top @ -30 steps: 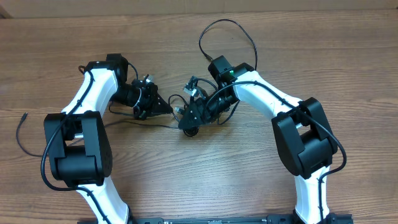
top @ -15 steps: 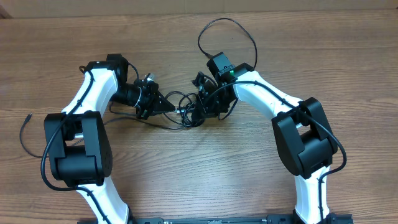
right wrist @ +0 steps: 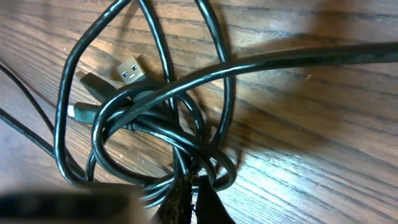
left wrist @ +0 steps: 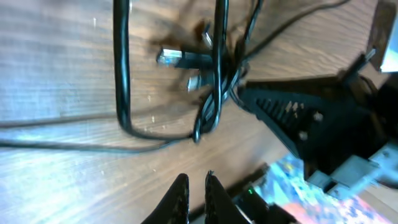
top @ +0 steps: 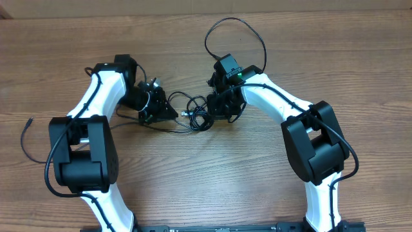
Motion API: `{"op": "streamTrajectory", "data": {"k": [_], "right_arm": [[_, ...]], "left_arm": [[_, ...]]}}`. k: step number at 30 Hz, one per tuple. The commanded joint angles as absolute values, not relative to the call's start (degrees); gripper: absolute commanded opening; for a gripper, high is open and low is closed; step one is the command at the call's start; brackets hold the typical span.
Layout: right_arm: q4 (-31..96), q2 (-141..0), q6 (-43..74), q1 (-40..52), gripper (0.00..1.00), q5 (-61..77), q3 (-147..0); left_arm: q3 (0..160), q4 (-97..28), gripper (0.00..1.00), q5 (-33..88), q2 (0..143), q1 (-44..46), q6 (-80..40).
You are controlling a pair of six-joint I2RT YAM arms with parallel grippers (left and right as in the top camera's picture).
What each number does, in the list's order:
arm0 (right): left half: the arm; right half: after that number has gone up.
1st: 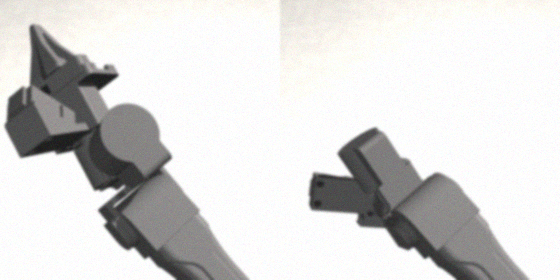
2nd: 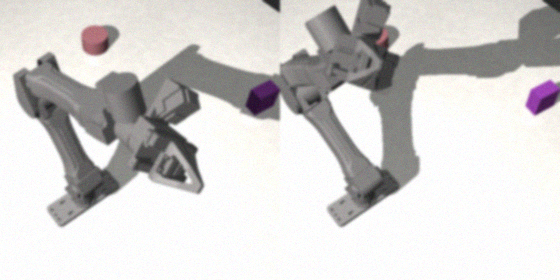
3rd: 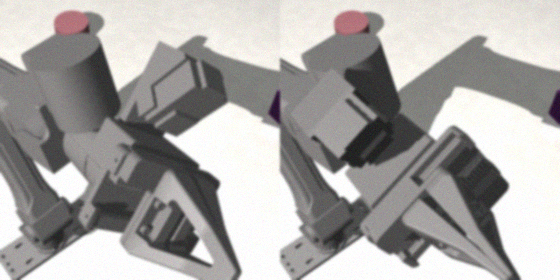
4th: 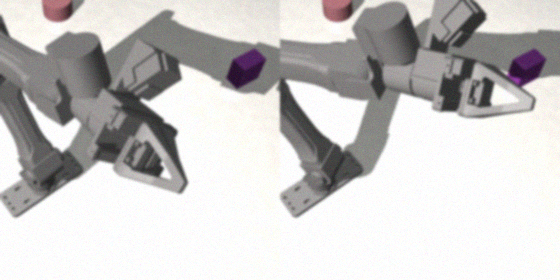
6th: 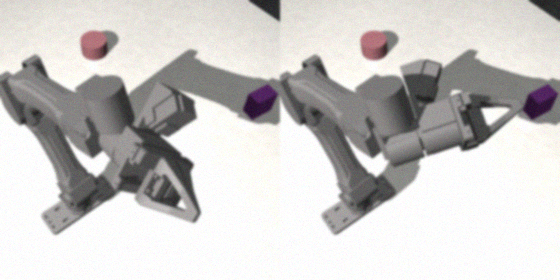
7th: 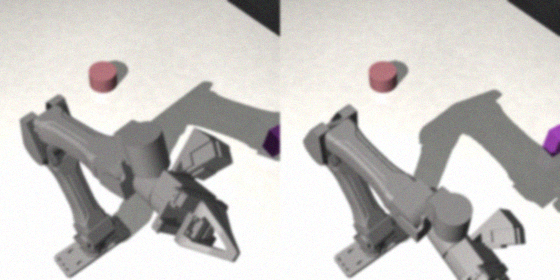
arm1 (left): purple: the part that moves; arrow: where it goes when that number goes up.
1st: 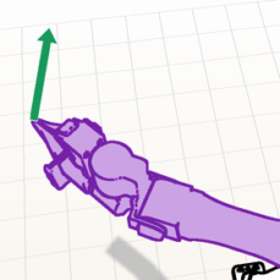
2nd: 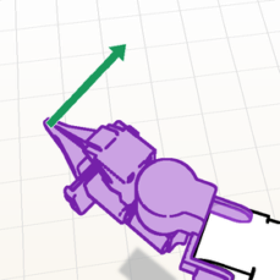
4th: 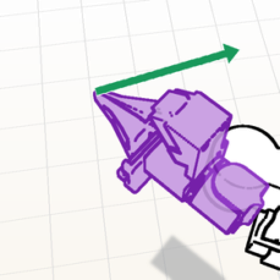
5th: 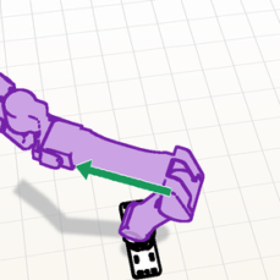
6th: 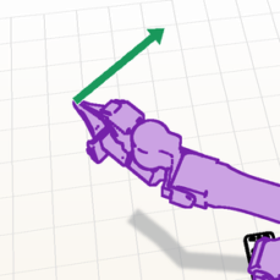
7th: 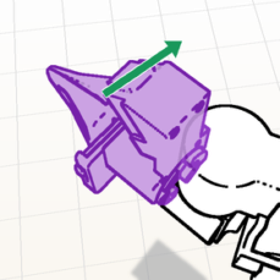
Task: Untangle cables
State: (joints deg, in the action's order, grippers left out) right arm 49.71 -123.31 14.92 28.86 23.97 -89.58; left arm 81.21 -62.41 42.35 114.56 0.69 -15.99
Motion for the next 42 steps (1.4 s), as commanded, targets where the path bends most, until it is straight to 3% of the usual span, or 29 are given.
{"op": "streamTrajectory", "data": {"k": [1, 13, 19, 22, 27, 28, 30, 33, 42], "right_arm": [[49.67, -123.55, 15.35, 28.49, 0.04, 22.35, -89.69], [49.69, -123.55, 15.70, 28.49, 0.10, 22.33, -89.69], [49.74, -123.55, 15.66, 28.47, 0.13, 22.31, -89.69], [49.54, -123.55, 15.66, 28.49, 0.18, 22.28, -89.69], [48.86, -123.55, 15.66, 28.49, 0.34, 22.02, -89.69], [48.73, -123.55, 15.66, 28.49, 0.38, 21.69, -89.69], [48.47, -123.57, 15.68, 28.47, 0.43, 20.75, -89.69], [47.57, -123.57, 15.70, 28.47, 0.50, 20.01, -89.69], [46.81, -123.57, 14.41, 28.56, 0.55, 23.62, -89.69]], "left_arm": [[82.28, -59.99, 0.12, 39.88, 114.63, 2.79, -19.73], [82.24, -56.84, 0.35, 23.68, 114.74, 12.97, -28.49], [82.17, -54.52, 0.38, 18.72, 116.01, 15.05, -33.50], [82.17, -52.84, 0.36, 19.00, 117.75, 15.14, -33.82], [82.17, -51.57, 0.33, 19.00, 121.64, 15.14, -33.36], [82.17, -51.66, 0.28, 18.87, 122.39, 15.14, -33.10], [82.17, -52.07, 0.04, 18.85, 123.70, 15.14, -31.33], [82.17, -52.60, 0.04, 18.96, 124.77, 14.98, -27.00], [82.19, -52.69, 0.04, 28.23, 124.77, 14.24, -7.42]]}}
